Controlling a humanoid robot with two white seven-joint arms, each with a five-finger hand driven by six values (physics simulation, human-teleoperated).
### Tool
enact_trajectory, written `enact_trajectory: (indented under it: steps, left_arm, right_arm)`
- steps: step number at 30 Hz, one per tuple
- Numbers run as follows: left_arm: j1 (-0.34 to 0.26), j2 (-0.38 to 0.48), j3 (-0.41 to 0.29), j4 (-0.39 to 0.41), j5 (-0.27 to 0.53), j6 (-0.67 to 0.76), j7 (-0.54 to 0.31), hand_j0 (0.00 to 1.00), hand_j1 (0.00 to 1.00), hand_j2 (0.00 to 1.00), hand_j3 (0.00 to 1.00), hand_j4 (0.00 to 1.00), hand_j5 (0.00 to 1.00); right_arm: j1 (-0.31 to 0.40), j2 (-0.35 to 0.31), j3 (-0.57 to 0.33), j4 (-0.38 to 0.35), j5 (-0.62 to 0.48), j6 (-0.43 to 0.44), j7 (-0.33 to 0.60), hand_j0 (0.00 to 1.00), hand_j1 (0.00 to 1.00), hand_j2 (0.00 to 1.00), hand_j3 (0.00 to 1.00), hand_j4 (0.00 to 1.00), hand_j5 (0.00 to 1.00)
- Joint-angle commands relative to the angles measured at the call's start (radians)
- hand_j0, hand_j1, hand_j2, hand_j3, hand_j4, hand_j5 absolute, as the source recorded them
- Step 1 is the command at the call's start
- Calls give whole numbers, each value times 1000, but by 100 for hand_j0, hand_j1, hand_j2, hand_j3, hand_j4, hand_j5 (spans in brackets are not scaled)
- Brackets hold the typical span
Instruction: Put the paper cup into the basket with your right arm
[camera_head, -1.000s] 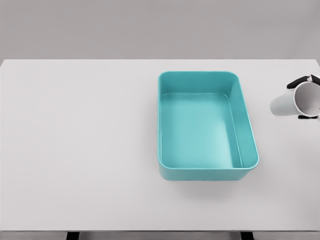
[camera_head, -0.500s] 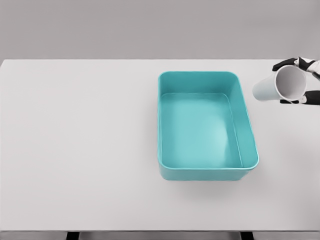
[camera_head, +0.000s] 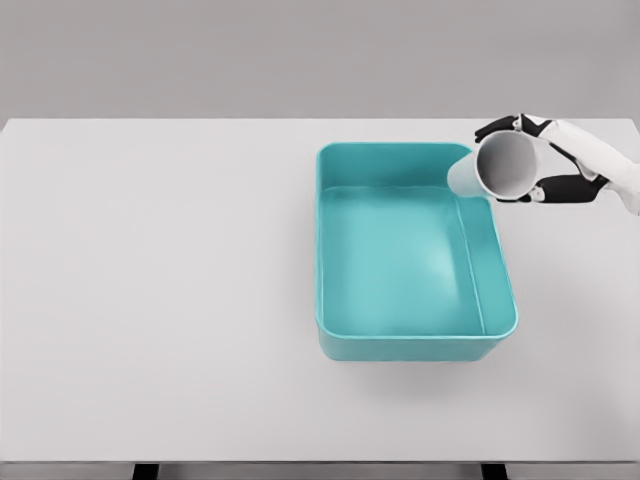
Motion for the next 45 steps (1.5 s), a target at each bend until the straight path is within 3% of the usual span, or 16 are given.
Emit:
enact_trajectory:
  steps: [1,4,8,10,14,16,17,18,19,28,30,32,34,38,39,45]
  left_arm:
    - [0,0,0,0,0,0,0,100,100,100,100,100,100]
    - [0,0,0,0,0,0,0,100,100,100,100,100,100]
    - [0,0,0,0,0,0,0,100,100,100,100,100,100]
    - [0,0,0,0,0,0,0,100,100,100,100,100,100]
    - [0,0,0,0,0,0,0,100,100,100,100,100,100]
    - [0,0,0,0,0,0,0,100,100,100,100,100,100]
    - [0,0,0,0,0,0,0,100,100,100,100,100,100]
    - [0,0,0,0,0,0,0,100,100,100,100,100,100]
    - [0,0,0,0,0,0,0,100,100,100,100,100,100]
    - [0,0,0,0,0,0,0,100,100,100,100,100,100]
    - [0,0,0,0,0,0,0,100,100,100,100,100,100]
    - [0,0,0,0,0,0,0,100,100,100,100,100,100]
    - [0,0,0,0,0,0,0,100,100,100,100,100,100]
    - [0,0,0,0,0,0,0,100,100,100,100,100,100]
    - [0,0,0,0,0,0,0,100,100,100,100,100,100]
    - [0,0,0,0,0,0,0,100,100,100,100,100,100]
  right_arm:
    - [-6,51,23,-1,71,2,0,68,68,68,68,68,68]
    - [-26,103,40,1,177,2,0,68,68,68,68,68,68]
    - [-46,154,41,-17,422,2,0,67,67,67,67,67,67]
    - [-46,156,61,-105,589,35,0,67,67,67,67,67,67]
    - [-45,153,117,-329,827,223,0,66,66,66,66,66,66]
    - [-43,153,138,-355,861,234,0,67,67,67,67,67,67]
    - [-40,151,138,-358,873,233,0,72,72,72,72,72,72]
    - [-40,148,138,-364,890,233,0,100,100,100,100,100,100]
    - [-37,142,140,-370,902,228,0,100,100,100,100,100,100]
    - [-37,149,127,-367,844,223,0,100,100,100,100,100,100]
    - [-28,140,29,-361,644,219,0,100,100,100,100,100,100]
    - [24,93,-117,-344,280,157,0,100,100,100,100,100,100]
    - [90,39,-225,-346,102,151,0,100,100,100,100,100,100]
    - [213,39,-429,-300,73,165,0,100,100,100,100,100,100]
    - [259,37,-439,-281,85,167,0,100,100,100,100,100,100]
    - [327,39,-436,-277,114,160,0,100,100,100,100,100,100]
